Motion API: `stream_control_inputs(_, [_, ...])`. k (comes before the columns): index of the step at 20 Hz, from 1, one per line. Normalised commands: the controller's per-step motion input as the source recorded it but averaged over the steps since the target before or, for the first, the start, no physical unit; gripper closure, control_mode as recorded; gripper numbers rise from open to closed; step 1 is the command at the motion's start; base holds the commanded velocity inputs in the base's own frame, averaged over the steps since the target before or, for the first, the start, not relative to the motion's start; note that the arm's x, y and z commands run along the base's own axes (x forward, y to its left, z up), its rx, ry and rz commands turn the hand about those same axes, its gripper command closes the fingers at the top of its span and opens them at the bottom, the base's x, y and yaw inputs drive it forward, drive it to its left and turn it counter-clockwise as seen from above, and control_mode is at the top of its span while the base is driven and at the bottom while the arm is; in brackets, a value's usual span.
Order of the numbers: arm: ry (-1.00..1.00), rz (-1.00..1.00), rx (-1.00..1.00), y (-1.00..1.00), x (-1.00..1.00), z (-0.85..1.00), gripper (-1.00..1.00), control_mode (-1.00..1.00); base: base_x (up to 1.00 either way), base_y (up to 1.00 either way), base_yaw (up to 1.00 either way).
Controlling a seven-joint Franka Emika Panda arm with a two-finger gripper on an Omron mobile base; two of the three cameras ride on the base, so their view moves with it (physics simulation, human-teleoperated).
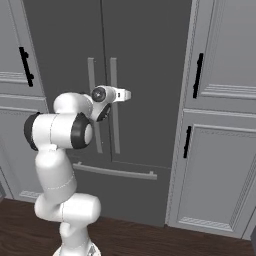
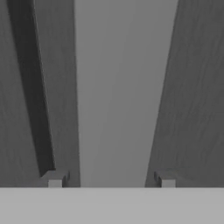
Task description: Grab a lemon wedge from the fridge and one ice cube from the ice bowl, and put them in the glass of lemonade.
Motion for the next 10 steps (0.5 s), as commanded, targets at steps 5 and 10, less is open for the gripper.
stream_control_inputs(5, [0.0, -0.02, 0.0, -0.32, -0.21, 0.0, 1.0, -1.0, 0.0, 0.0, 0.0])
stream_control_inputs(10, [0.0, -0.14, 0.02, -0.9, -0.83, 0.09, 1.0, -1.0, 0.0, 0.0, 0.0])
